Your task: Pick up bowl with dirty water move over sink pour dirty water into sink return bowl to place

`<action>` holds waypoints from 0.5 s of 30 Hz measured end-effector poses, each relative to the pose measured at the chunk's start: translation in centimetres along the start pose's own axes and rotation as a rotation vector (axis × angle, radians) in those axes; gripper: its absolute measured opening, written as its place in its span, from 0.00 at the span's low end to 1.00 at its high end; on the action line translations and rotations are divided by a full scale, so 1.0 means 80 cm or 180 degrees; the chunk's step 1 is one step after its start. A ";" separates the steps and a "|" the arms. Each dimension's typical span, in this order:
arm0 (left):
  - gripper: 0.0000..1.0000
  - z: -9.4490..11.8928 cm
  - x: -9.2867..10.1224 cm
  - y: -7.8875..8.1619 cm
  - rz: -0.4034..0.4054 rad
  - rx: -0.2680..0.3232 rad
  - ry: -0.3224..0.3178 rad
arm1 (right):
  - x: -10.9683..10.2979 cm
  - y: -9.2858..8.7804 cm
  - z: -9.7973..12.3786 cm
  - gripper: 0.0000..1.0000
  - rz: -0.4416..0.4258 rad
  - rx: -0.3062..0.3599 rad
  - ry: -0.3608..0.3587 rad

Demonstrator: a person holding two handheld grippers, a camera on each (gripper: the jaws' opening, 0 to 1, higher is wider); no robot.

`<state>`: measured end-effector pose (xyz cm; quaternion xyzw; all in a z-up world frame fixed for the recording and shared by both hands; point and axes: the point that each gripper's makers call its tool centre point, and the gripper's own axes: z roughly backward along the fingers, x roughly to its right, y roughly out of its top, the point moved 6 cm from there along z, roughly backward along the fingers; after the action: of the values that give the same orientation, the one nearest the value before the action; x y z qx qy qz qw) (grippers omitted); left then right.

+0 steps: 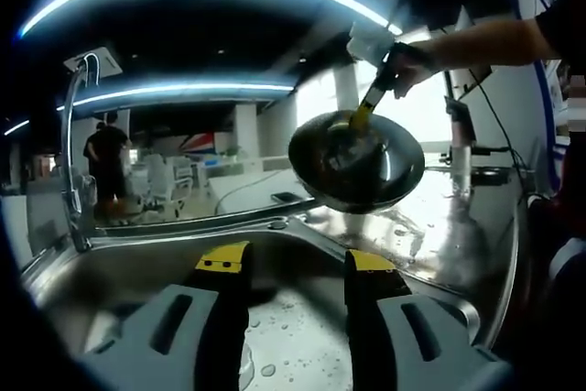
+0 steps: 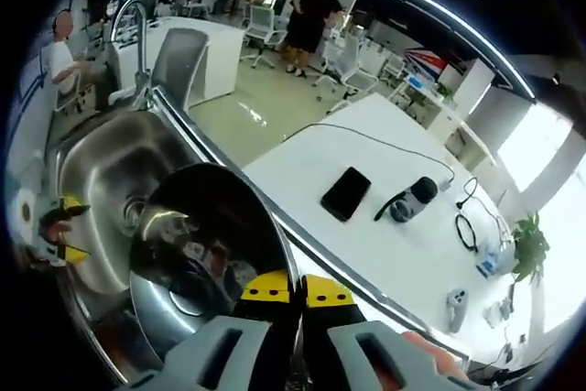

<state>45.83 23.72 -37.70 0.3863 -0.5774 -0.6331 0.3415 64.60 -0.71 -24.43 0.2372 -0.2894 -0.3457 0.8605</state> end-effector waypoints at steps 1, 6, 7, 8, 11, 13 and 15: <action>0.39 0.000 0.000 0.000 0.0000 0.0001 0.0004 | -0.002 0.004 0.000 0.00 0.0004 0.0027 -0.0002; 0.39 0.000 0.000 0.000 0.0003 0.0000 0.0008 | -0.011 0.013 -0.001 0.00 0.0053 0.0058 0.0013; 0.39 0.000 0.000 0.001 0.0002 0.0002 0.0009 | -0.011 0.015 -0.002 0.00 0.0062 0.0065 0.0017; 0.39 0.000 0.000 0.001 0.0000 0.0004 0.0009 | -0.011 0.016 -0.002 0.00 0.0061 0.0061 0.0018; 0.39 0.000 0.000 0.000 -0.0027 -0.0017 0.0010 | -0.014 0.019 -0.002 0.00 0.0086 0.0074 0.0011; 0.39 0.001 0.000 0.001 -0.0017 0.0002 0.0007 | -0.018 0.022 -0.002 0.00 0.0108 0.0087 0.0013; 0.39 0.001 0.000 0.001 -0.0010 0.0001 0.0015 | -0.022 0.025 -0.001 0.00 0.0145 0.0112 0.0010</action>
<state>45.76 23.78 -37.64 0.3888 -0.5761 -0.6326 0.3418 64.58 1.89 -23.86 0.2462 -0.2994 -0.3206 0.8643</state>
